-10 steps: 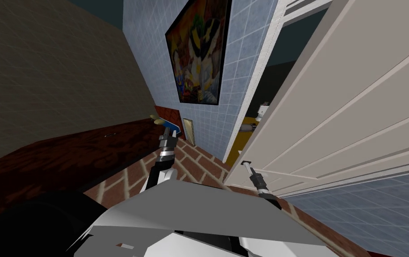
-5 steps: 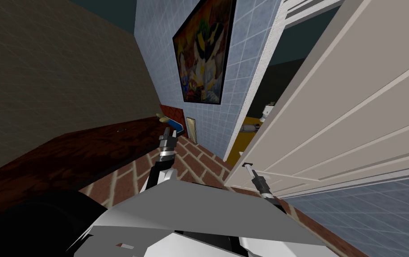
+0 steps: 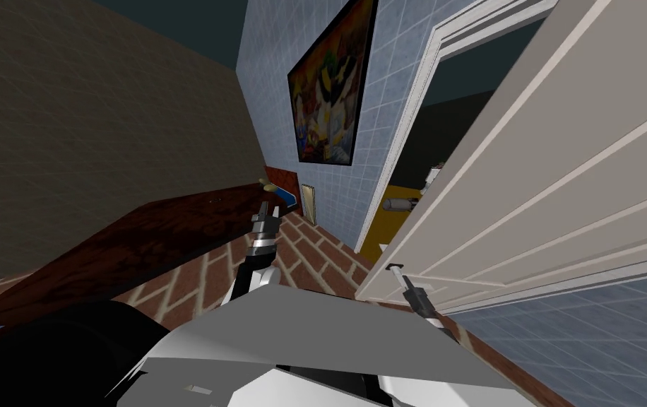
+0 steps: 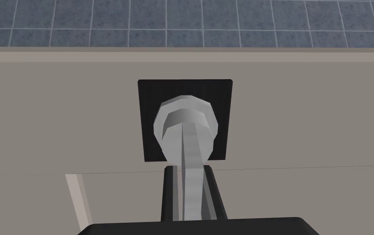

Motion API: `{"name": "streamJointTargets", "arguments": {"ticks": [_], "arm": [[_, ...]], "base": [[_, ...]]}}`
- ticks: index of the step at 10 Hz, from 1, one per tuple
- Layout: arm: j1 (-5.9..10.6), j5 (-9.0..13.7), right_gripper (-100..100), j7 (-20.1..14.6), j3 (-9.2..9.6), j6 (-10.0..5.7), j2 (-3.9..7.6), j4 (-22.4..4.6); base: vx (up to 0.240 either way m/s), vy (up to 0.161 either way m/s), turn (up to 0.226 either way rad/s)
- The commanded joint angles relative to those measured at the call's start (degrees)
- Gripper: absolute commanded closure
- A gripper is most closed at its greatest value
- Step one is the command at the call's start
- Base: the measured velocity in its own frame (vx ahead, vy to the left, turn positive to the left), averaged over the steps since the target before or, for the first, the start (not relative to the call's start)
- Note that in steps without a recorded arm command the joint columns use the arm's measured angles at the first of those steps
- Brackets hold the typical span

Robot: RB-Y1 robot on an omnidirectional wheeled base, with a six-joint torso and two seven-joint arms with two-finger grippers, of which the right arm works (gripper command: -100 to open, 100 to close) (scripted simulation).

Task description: Pull the door open

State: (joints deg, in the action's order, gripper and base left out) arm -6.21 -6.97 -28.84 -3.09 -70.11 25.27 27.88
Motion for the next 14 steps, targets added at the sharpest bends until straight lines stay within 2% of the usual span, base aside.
{"name": "streamJointTargets", "arguments": {"ticks": [1, 2, 4, 11, 13, 14], "arm": [[0.0, 0.0, 100, 0.0, 0.0, 0.0, 0.0, 0.0], [-0.41, -0.16, 100, -0.18, -0.05, -1.14, 0.17, -0.76], [-0.69, -0.24, 100, -0.29, -0.16, -2.03, 0.35, -1.27], [-2.23, -0.7, 100, -0.93, -0.81, -6.93, 1.37, -4.11], [-2.54, -0.79, 100, -1.05, -0.94, -7.93, 1.57, -4.69], [-2.96, -0.88, 100, -1.18, -0.71, -6.8, 1.37, -3.14]], "base": [[-0.074, -0.015, 0.015], [-0.114, -0.035, 0.163], [-0.199, -0.076, 0.183], [-0.191, -0.08, 0.178], [-0.189, -0.047, 0.127], [-0.086, -0.018, 0.025]]}}
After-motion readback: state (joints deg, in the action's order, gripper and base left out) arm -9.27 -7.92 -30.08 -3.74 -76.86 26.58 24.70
